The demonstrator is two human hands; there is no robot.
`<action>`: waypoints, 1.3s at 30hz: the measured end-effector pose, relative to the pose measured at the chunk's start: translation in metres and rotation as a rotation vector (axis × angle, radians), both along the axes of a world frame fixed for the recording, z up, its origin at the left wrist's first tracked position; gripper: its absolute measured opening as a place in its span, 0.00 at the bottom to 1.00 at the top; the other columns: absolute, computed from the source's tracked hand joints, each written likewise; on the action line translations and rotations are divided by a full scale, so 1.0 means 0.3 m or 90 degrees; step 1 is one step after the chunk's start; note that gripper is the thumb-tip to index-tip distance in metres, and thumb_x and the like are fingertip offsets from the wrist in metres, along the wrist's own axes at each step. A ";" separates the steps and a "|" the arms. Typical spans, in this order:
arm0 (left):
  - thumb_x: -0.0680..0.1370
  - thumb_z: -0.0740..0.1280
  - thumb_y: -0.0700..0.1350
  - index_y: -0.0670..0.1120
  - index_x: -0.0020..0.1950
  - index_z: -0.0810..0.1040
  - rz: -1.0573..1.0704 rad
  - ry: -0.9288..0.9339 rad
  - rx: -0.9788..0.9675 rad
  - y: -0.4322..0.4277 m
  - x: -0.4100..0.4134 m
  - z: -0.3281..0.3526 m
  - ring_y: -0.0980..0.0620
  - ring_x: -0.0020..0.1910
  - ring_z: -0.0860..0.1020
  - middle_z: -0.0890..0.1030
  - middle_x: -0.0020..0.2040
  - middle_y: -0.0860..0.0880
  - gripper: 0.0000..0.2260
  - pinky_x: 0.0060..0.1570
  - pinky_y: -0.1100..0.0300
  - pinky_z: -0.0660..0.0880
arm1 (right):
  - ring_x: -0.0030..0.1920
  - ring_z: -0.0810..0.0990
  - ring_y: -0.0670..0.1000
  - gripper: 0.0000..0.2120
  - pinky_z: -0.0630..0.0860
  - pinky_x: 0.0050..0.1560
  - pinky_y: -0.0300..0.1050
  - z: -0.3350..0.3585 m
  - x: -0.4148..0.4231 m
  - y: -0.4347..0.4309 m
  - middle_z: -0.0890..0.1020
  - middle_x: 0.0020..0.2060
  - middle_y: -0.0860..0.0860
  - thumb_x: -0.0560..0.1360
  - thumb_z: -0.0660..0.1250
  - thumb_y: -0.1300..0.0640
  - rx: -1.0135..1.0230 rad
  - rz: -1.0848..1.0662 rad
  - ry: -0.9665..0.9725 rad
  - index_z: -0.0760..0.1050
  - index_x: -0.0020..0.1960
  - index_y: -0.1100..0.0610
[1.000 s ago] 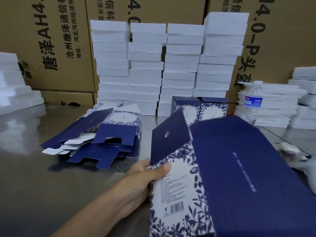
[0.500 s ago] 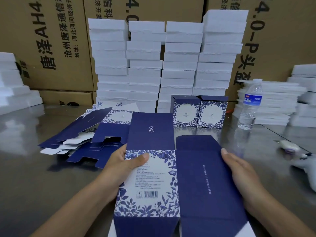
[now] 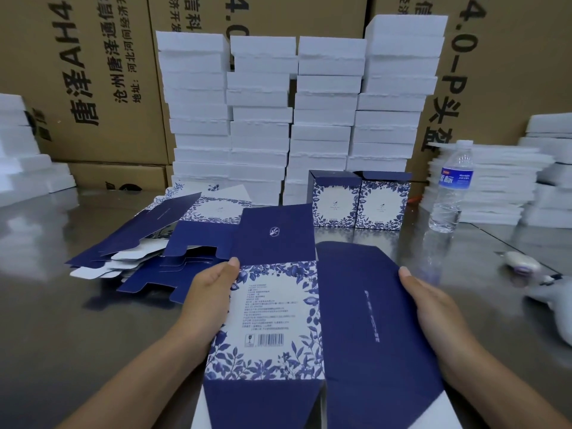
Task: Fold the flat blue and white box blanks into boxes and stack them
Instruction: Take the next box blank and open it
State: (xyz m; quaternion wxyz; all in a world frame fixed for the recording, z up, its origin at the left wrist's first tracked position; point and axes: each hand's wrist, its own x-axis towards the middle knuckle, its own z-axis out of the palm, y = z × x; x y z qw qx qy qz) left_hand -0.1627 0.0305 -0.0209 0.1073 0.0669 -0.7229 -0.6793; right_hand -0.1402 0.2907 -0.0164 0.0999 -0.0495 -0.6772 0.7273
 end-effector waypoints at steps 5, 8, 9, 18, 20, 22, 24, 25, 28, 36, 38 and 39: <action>0.80 0.60 0.53 0.41 0.42 0.79 -0.021 -0.004 0.029 0.001 0.011 0.001 0.41 0.36 0.77 0.80 0.38 0.40 0.18 0.38 0.57 0.70 | 0.37 0.77 0.56 0.19 0.73 0.42 0.49 0.003 0.004 -0.003 0.81 0.36 0.63 0.79 0.61 0.51 0.058 -0.027 -0.023 0.77 0.43 0.68; 0.80 0.59 0.55 0.49 0.40 0.84 -0.094 -0.010 0.053 0.007 0.013 0.002 0.47 0.41 0.84 0.86 0.42 0.47 0.18 0.40 0.58 0.75 | 0.38 0.74 0.55 0.22 0.70 0.42 0.48 0.005 0.002 0.005 0.77 0.36 0.59 0.79 0.61 0.50 0.082 -0.063 -0.018 0.72 0.49 0.73; 0.80 0.59 0.55 0.51 0.39 0.85 -0.107 -0.011 0.051 0.010 0.013 0.003 0.50 0.40 0.84 0.86 0.42 0.49 0.18 0.38 0.59 0.76 | 0.38 0.73 0.55 0.23 0.69 0.43 0.48 0.005 0.001 0.006 0.76 0.36 0.59 0.79 0.61 0.50 0.085 -0.069 -0.017 0.71 0.50 0.74; 0.80 0.60 0.55 0.45 0.42 0.78 -0.025 0.016 -0.001 -0.005 0.015 -0.008 0.48 0.37 0.71 0.76 0.37 0.45 0.17 0.38 0.58 0.67 | 0.37 0.75 0.55 0.21 0.70 0.43 0.48 -0.008 -0.007 -0.007 0.79 0.35 0.60 0.79 0.61 0.51 0.068 -0.061 0.021 0.75 0.44 0.71; 0.80 0.59 0.56 0.48 0.44 0.75 -0.027 0.028 -0.009 -0.011 0.011 -0.010 0.48 0.40 0.70 0.74 0.40 0.45 0.13 0.40 0.56 0.65 | 0.37 0.75 0.54 0.20 0.70 0.43 0.48 -0.010 -0.004 -0.014 0.80 0.35 0.60 0.79 0.61 0.51 0.072 -0.048 0.032 0.76 0.42 0.69; 0.80 0.59 0.55 0.49 0.46 0.73 -0.031 0.031 -0.015 -0.009 0.012 -0.011 0.49 0.41 0.69 0.73 0.42 0.46 0.12 0.37 0.57 0.64 | 0.37 0.76 0.54 0.19 0.71 0.44 0.49 -0.010 -0.002 -0.016 0.81 0.36 0.59 0.79 0.60 0.51 0.072 -0.044 0.043 0.77 0.41 0.67; 0.80 0.59 0.55 0.48 0.46 0.73 -0.022 0.022 -0.013 -0.009 0.012 -0.010 0.48 0.41 0.69 0.73 0.42 0.46 0.12 0.35 0.58 0.63 | 0.38 0.75 0.54 0.20 0.71 0.44 0.49 -0.010 -0.003 -0.017 0.79 0.36 0.60 0.79 0.61 0.51 0.067 -0.037 0.049 0.76 0.43 0.69; 0.80 0.59 0.55 0.47 0.46 0.74 -0.021 0.012 0.010 -0.010 0.013 -0.007 0.47 0.40 0.70 0.73 0.41 0.45 0.12 0.35 0.58 0.65 | 0.37 0.74 0.53 0.20 0.70 0.43 0.49 -0.012 -0.004 -0.018 0.78 0.36 0.60 0.79 0.61 0.52 0.065 -0.028 0.050 0.74 0.43 0.71; 0.80 0.60 0.54 0.45 0.44 0.76 -0.017 -0.003 0.085 -0.019 0.015 0.004 0.45 0.41 0.72 0.76 0.41 0.43 0.14 0.42 0.54 0.69 | 0.37 0.72 0.52 0.20 0.68 0.43 0.47 -0.013 -0.002 -0.016 0.76 0.35 0.58 0.79 0.61 0.54 0.107 0.001 0.061 0.71 0.41 0.72; 0.79 0.59 0.57 0.50 0.42 0.83 -0.039 0.008 0.097 0.008 0.015 0.011 0.52 0.38 0.84 0.86 0.40 0.51 0.18 0.37 0.58 0.75 | 0.38 0.68 0.54 0.21 0.63 0.41 0.46 -0.001 -0.007 0.010 0.72 0.35 0.58 0.78 0.62 0.54 0.086 -0.021 0.046 0.68 0.41 0.74; 0.79 0.58 0.57 0.52 0.41 0.84 -0.058 0.017 0.069 0.010 0.013 0.006 0.55 0.38 0.84 0.86 0.40 0.53 0.18 0.39 0.58 0.74 | 0.38 0.69 0.54 0.20 0.65 0.41 0.46 -0.002 -0.011 0.014 0.73 0.35 0.58 0.79 0.61 0.54 0.081 -0.039 0.046 0.70 0.41 0.72; 0.80 0.58 0.56 0.53 0.41 0.84 -0.073 0.026 0.045 0.011 0.015 0.002 0.55 0.40 0.84 0.86 0.42 0.54 0.18 0.41 0.57 0.74 | 0.38 0.70 0.54 0.19 0.66 0.40 0.45 -0.002 -0.013 0.015 0.74 0.35 0.57 0.79 0.61 0.54 0.077 -0.046 0.048 0.71 0.41 0.71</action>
